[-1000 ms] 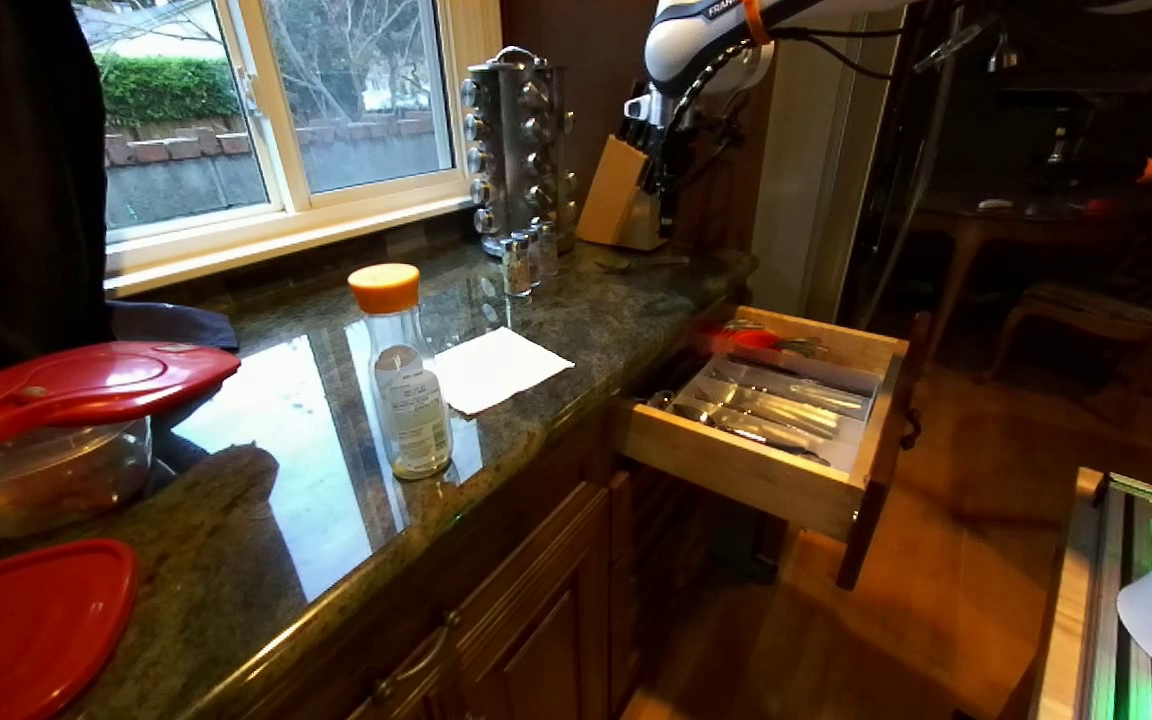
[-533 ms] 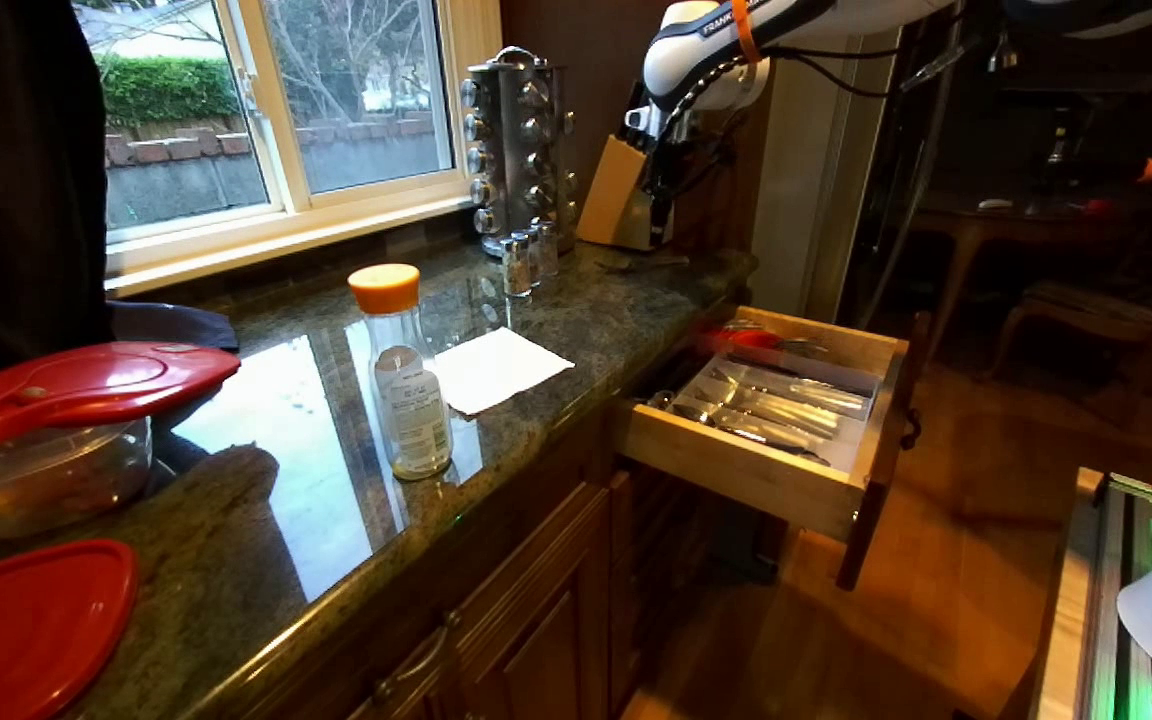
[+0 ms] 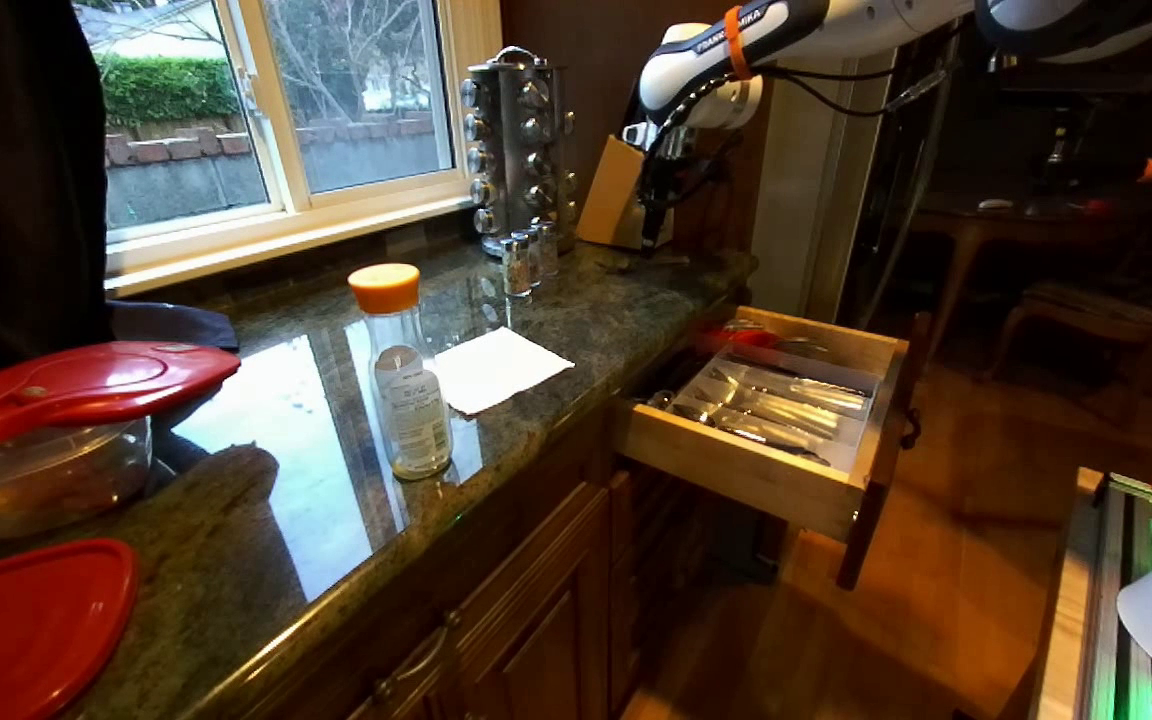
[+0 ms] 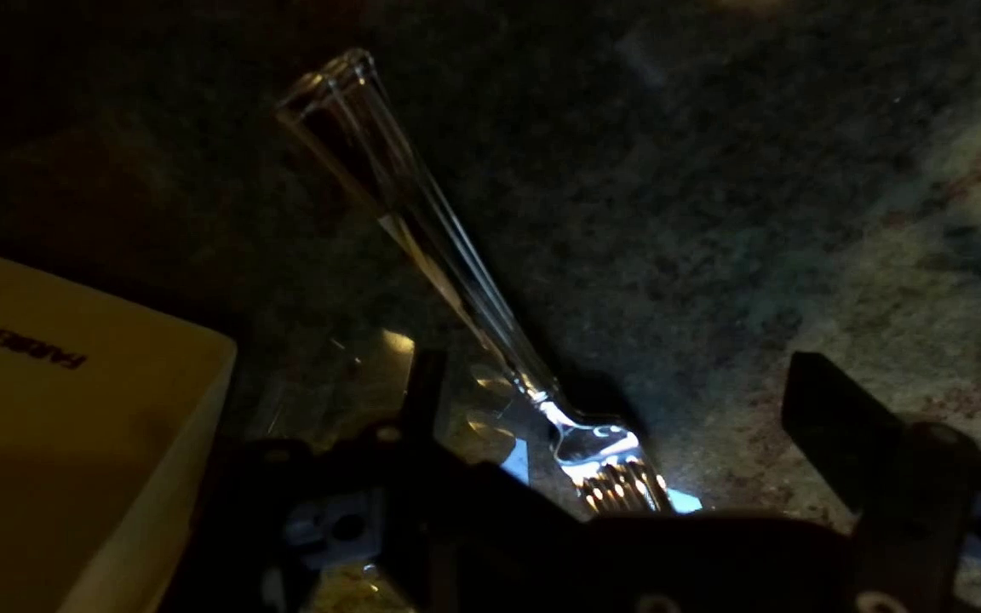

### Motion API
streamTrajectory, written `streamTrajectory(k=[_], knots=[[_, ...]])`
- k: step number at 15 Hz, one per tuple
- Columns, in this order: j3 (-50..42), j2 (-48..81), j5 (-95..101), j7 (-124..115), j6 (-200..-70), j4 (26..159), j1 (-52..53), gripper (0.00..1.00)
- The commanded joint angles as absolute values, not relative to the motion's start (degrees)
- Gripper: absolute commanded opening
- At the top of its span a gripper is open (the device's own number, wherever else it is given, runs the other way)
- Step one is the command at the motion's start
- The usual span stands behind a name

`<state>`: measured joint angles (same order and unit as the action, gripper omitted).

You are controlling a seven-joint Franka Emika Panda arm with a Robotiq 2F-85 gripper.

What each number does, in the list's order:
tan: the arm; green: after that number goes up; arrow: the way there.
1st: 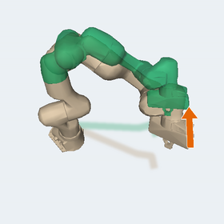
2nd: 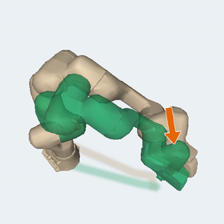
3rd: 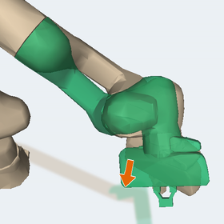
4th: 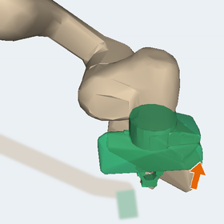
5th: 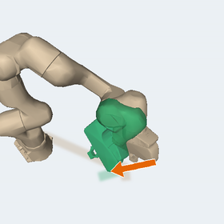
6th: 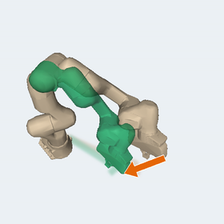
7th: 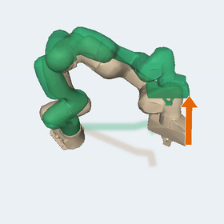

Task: Put the forks into the utensil organizer

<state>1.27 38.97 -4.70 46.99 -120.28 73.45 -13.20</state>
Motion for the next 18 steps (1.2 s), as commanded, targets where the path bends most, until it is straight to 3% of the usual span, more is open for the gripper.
streamTrajectory(k=[1, 7, 9, 18], knots=[[2.7, 41.4, -6.2, 48.6, -121.7, 71.3, -14.8, 1.0], [3.9, 43.4, -6.9, 51.7, -124.1, 70.1, -16.2, 1.0], [4.3, 43.8, -7.3, 52.7, -124.6, 70.0, -16.7, 0.74], [5.0, 43.2, -8.2, 54.3, -121.1, 70.2, -17.3, 0.04]])
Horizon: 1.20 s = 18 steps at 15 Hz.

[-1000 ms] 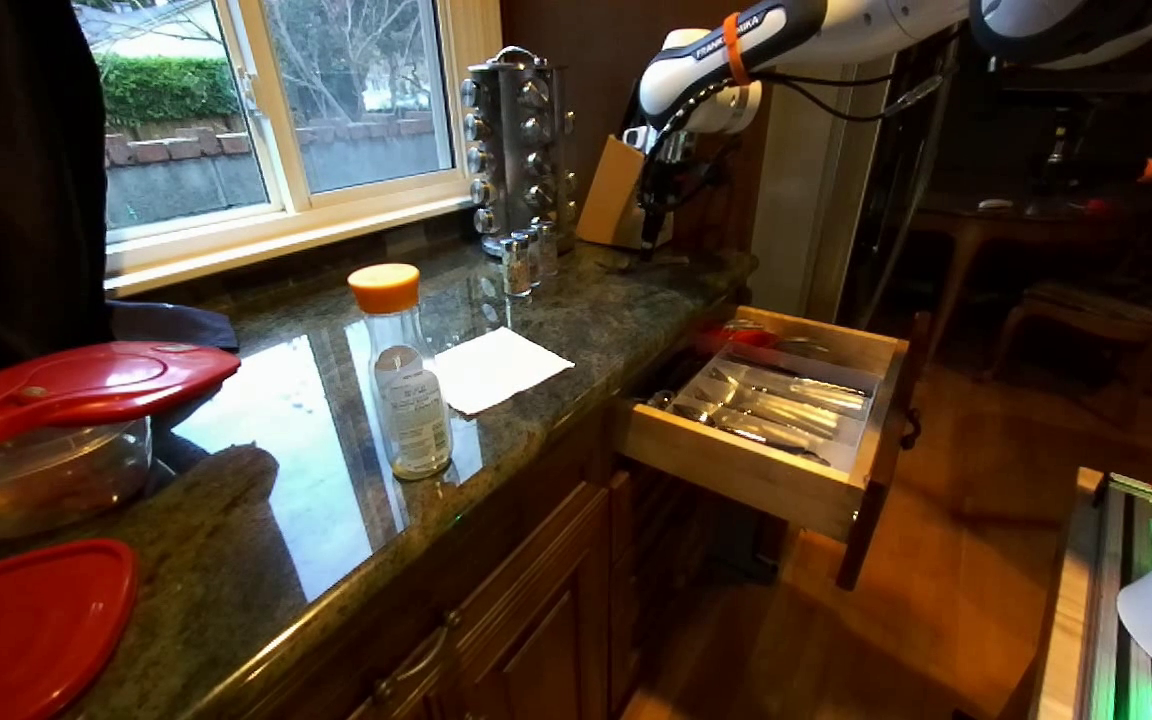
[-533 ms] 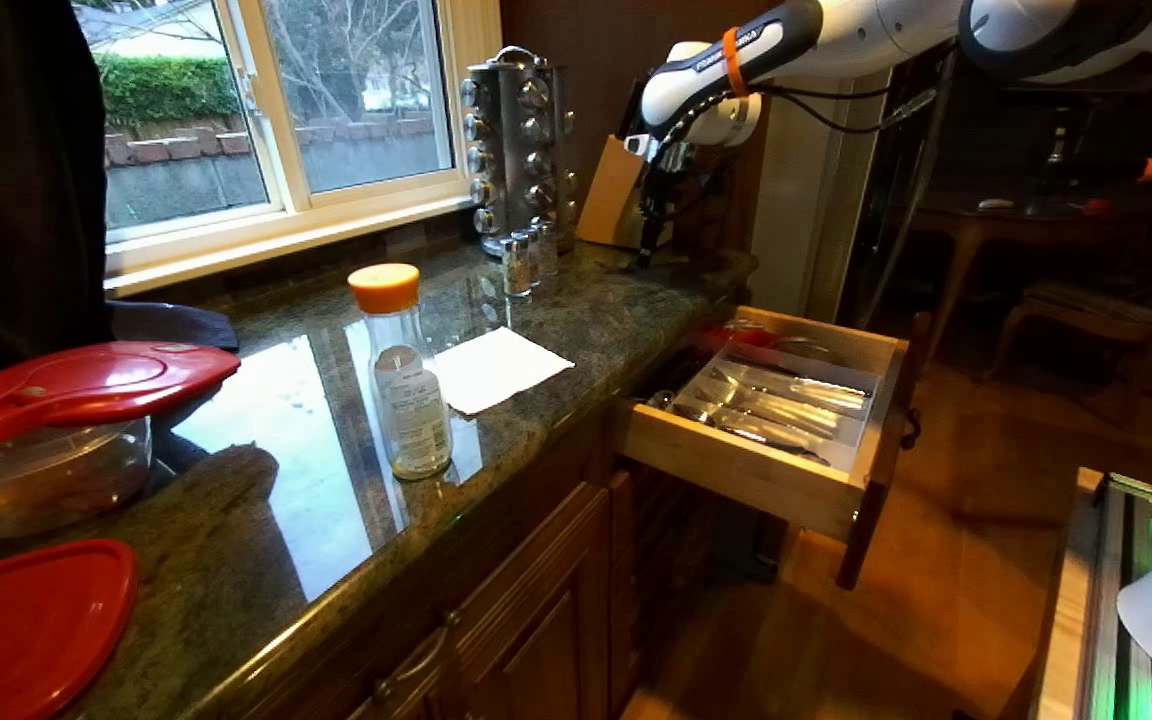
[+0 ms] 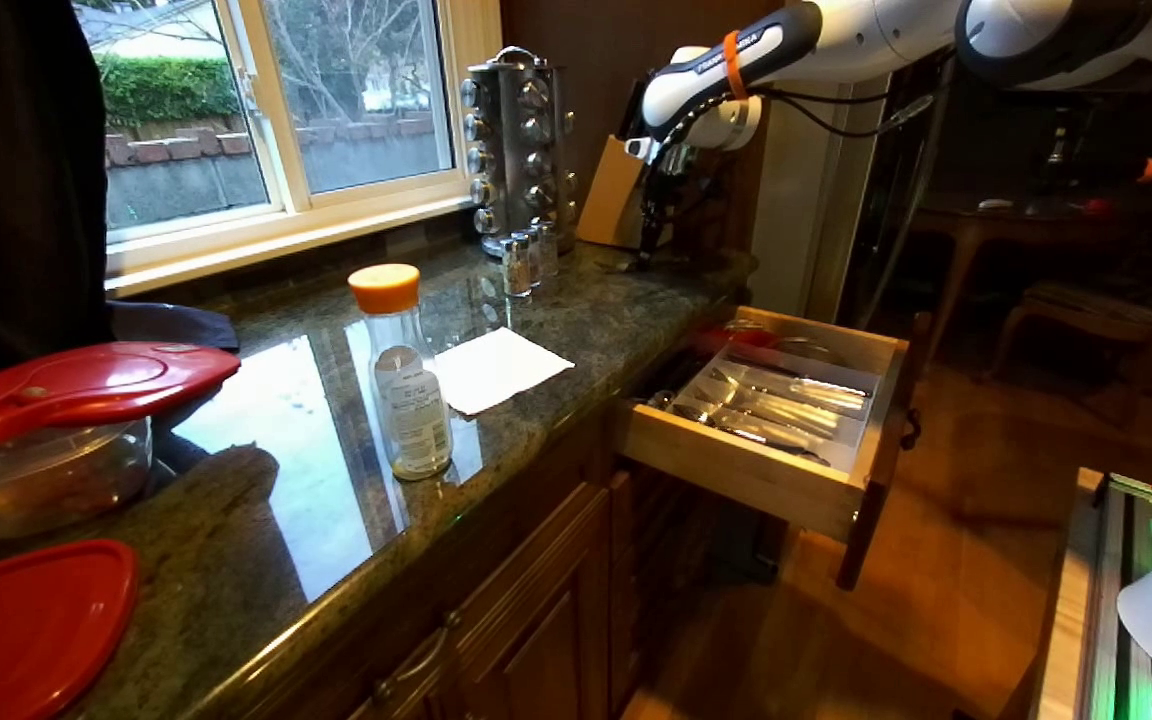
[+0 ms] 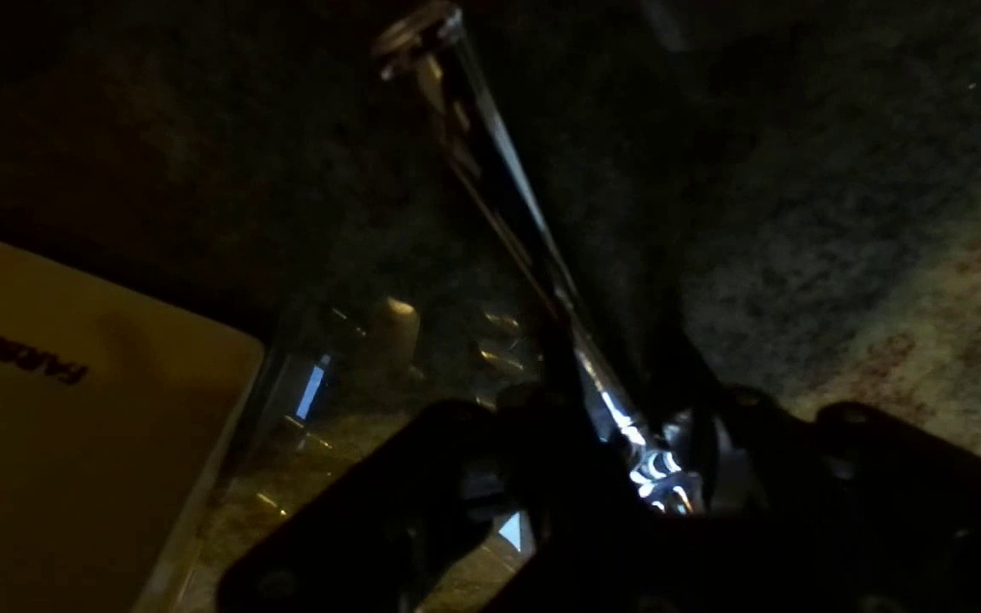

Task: Put the forks into the utensil organizer

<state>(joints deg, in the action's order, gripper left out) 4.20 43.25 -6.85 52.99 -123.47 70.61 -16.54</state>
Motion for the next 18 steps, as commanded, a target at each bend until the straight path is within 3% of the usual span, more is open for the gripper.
streamTrajectory(k=[1, 9, 18], knots=[[5.1, 42.8, -8.3, 54.2, -120.6, 70.7, -17.2, 0.01], [5.7, 36.1, -9.5, 55.3, -117.4, 77.3, -17.1, 0.02], [4.5, 21.9, -16.9, 60.9, -126.3, 99.4, -19.2, 0.02]])
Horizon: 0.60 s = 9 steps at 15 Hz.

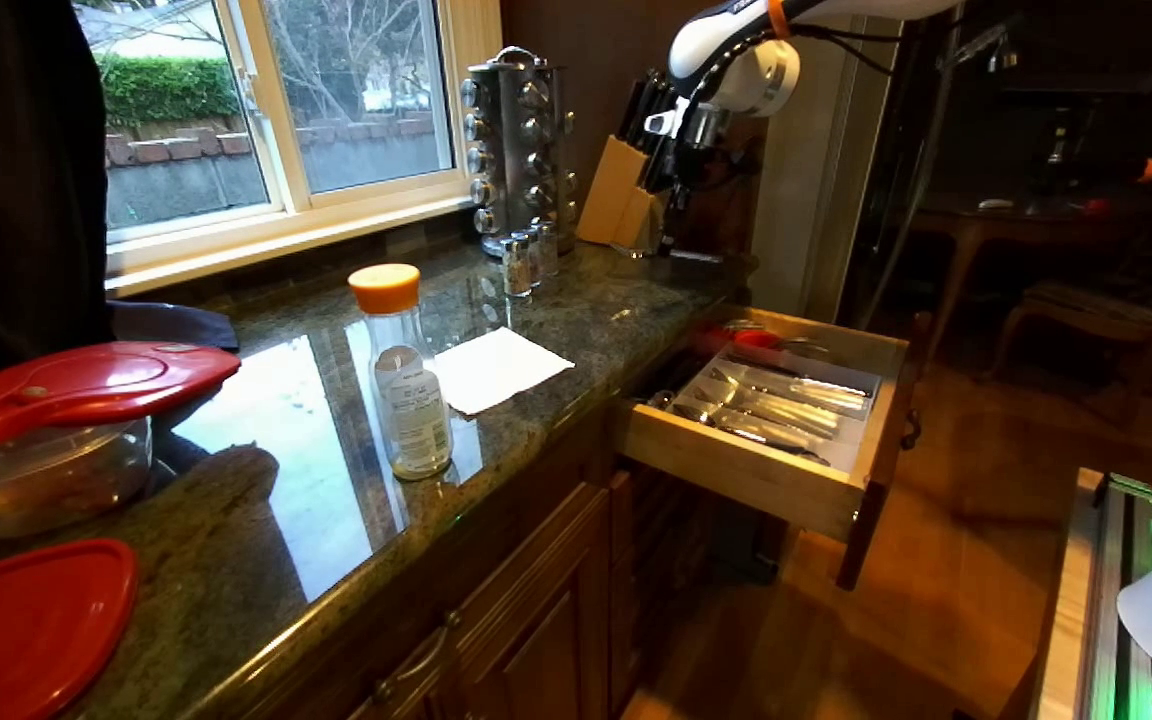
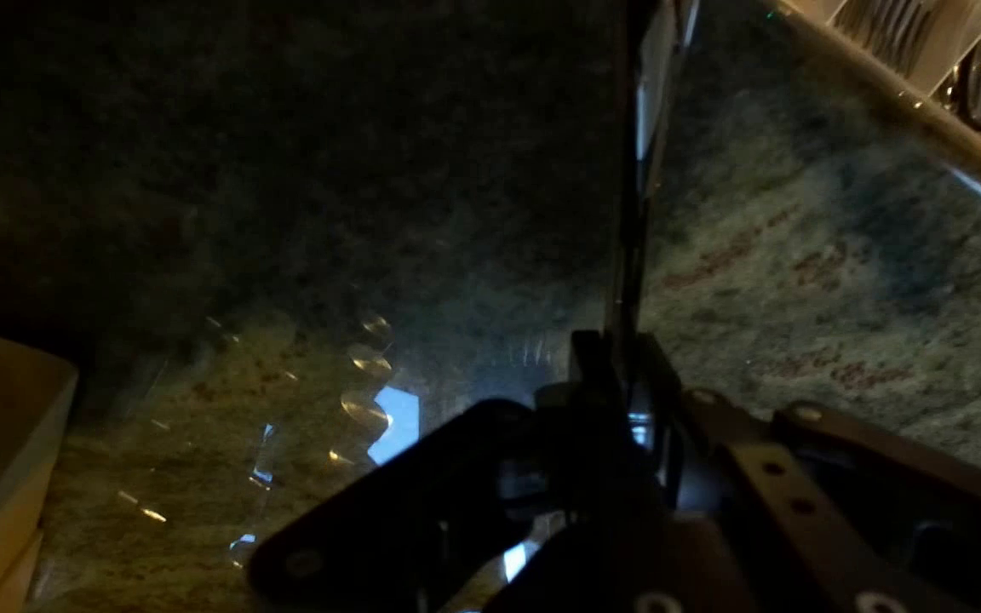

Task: Put the forks into the utensil organizer

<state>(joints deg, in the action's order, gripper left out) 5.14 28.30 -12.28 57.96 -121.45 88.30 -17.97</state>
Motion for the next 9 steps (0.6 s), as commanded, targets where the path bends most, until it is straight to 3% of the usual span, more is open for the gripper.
streamTrajectory(k=[1, 9], knots=[[4.2, 20.6, -18.4, 61.5, -128.1, 102.2, -19.5, 0.02], [3.3, 9.2, -35.6, 72.0, -140.5, 125.6, -20.2, 0.02]])
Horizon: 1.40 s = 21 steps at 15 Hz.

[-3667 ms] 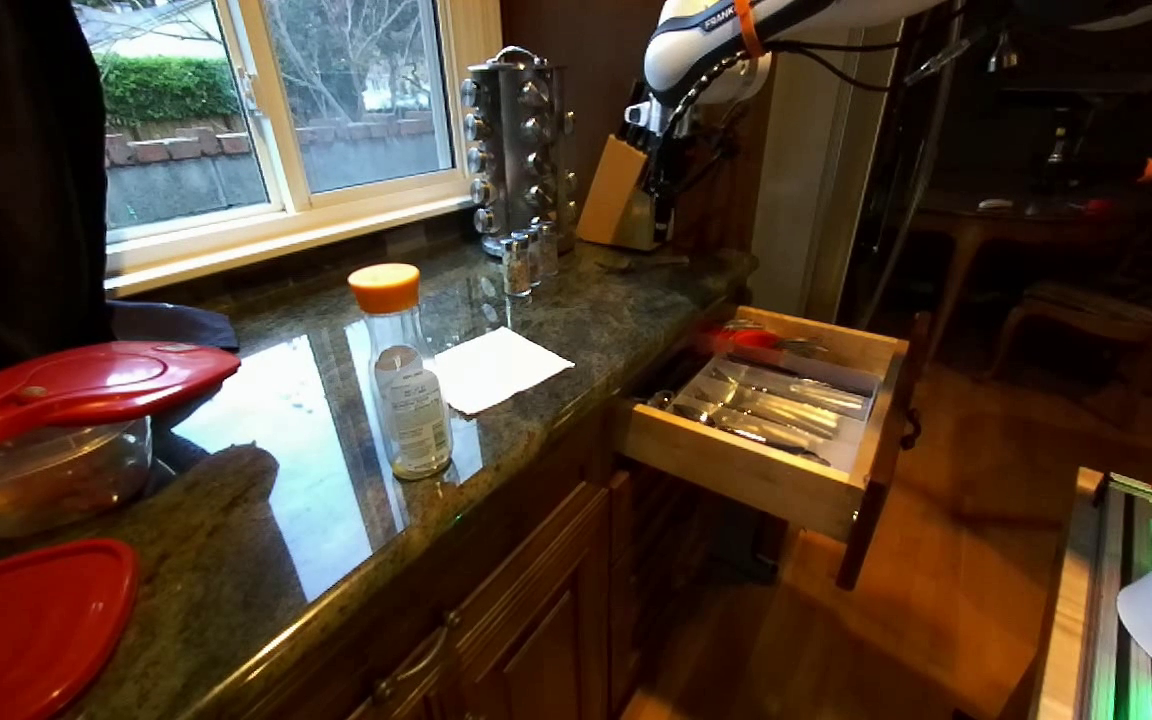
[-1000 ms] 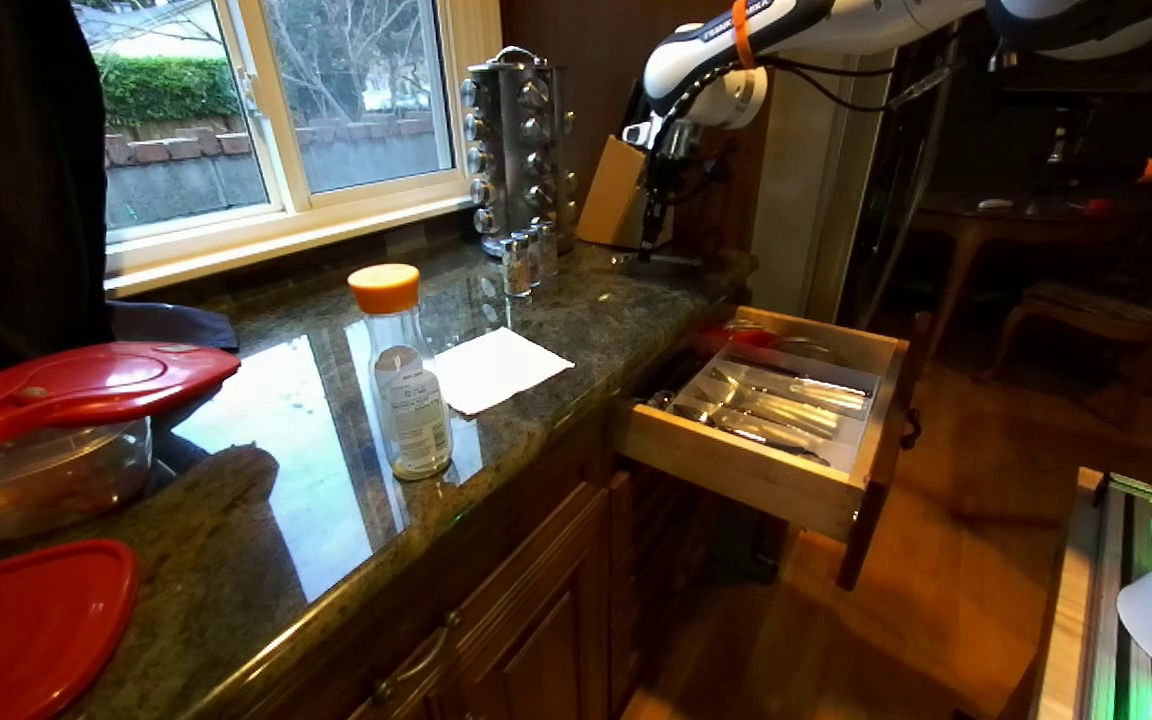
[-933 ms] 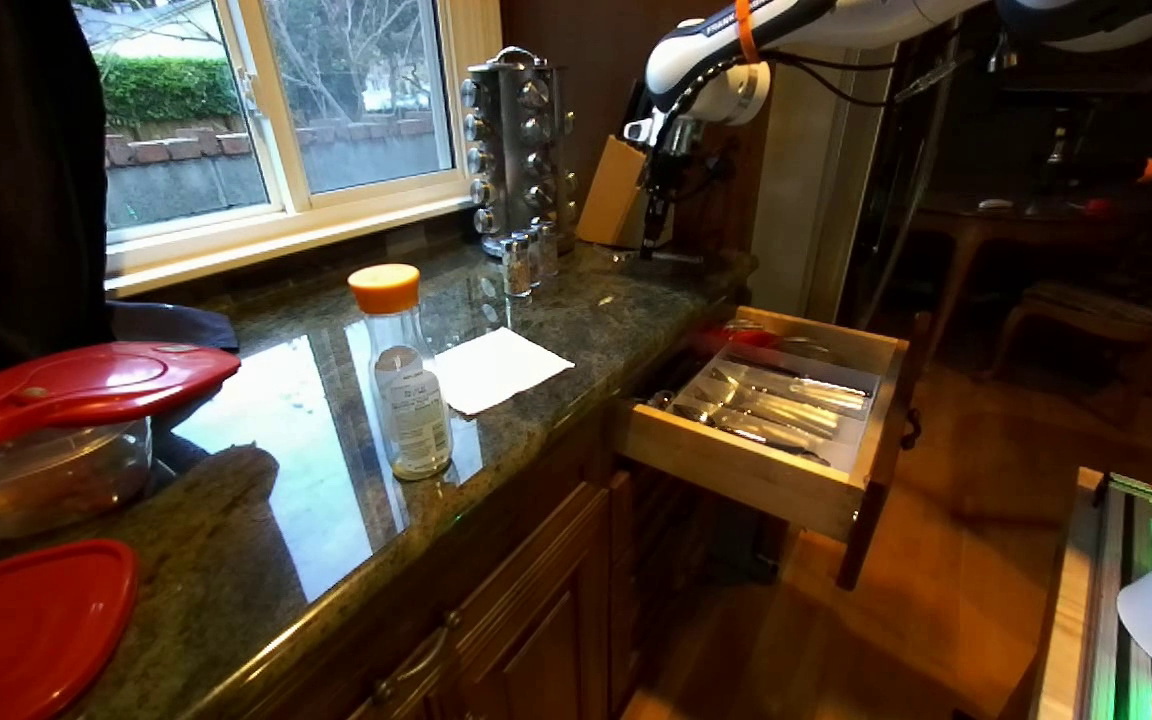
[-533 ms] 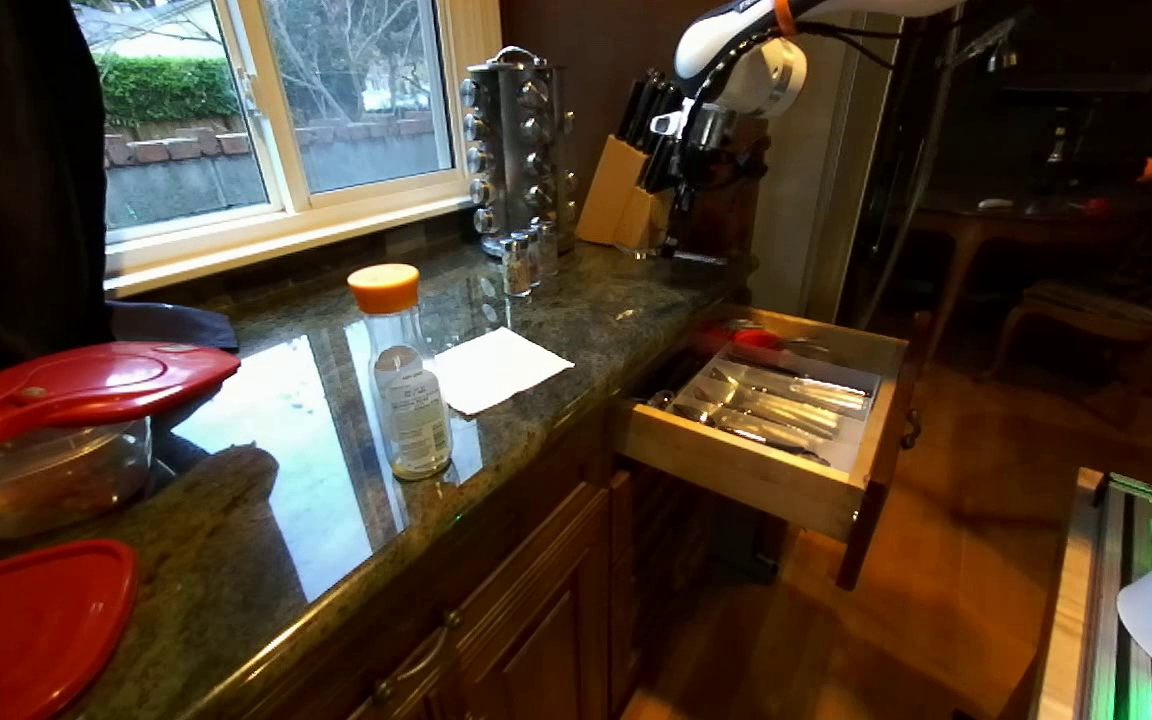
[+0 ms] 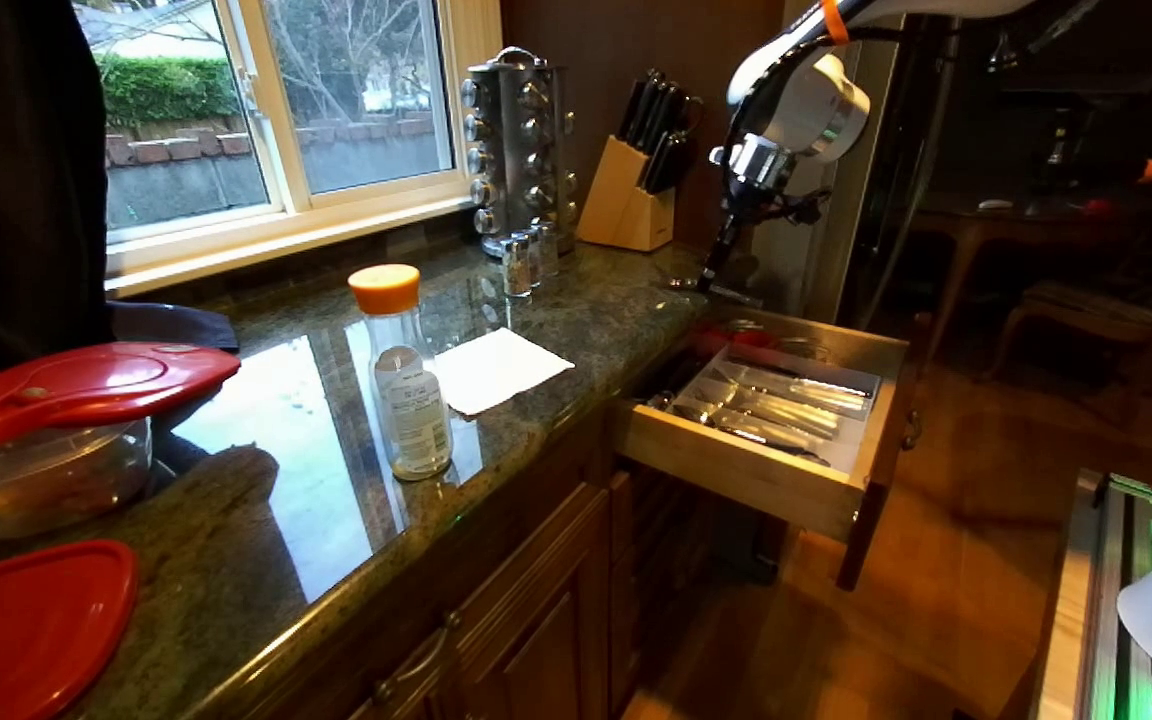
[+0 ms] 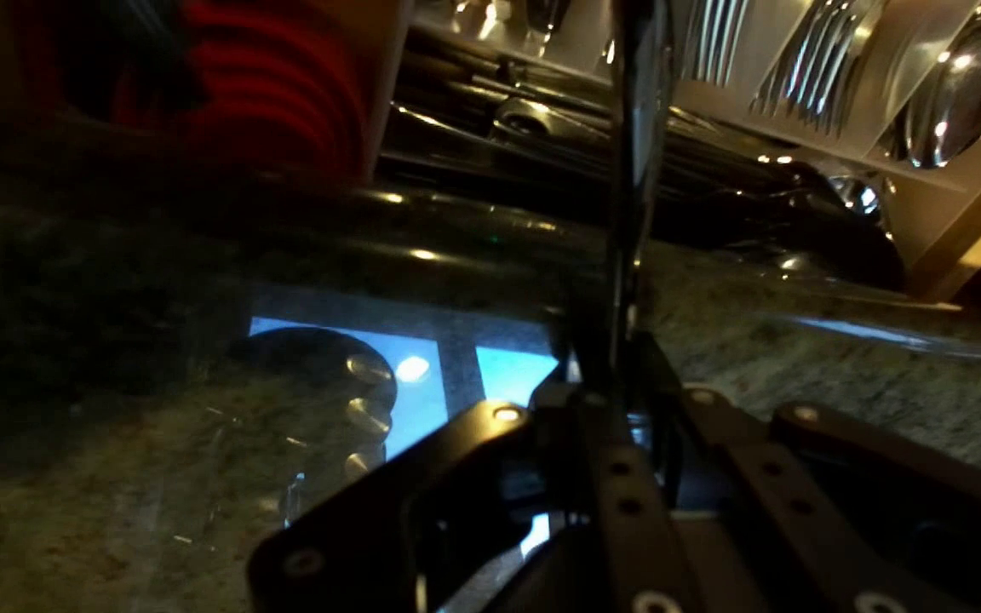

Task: Put the forks into the utensil organizer

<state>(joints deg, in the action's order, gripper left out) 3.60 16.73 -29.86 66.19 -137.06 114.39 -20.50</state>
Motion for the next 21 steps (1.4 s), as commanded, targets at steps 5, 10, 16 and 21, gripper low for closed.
streamTrajectory(k=[5, 10, 16, 21], knots=[[0.4, 3.3, -39.2, 84.6, -138.8, 134.6, -17.5, 0.02], [-5.0, 0.1, -33.5, 80.0, -133.8, 134.3, -15.7, 0.02], [-6.3, 1.2, -34.5, 81.2, -134.7, 133.5, -14.5, 0.1], [-6.4, 2.9, -29.0, 73.5, -134.1, 133.7, -12.6, 0.02]])
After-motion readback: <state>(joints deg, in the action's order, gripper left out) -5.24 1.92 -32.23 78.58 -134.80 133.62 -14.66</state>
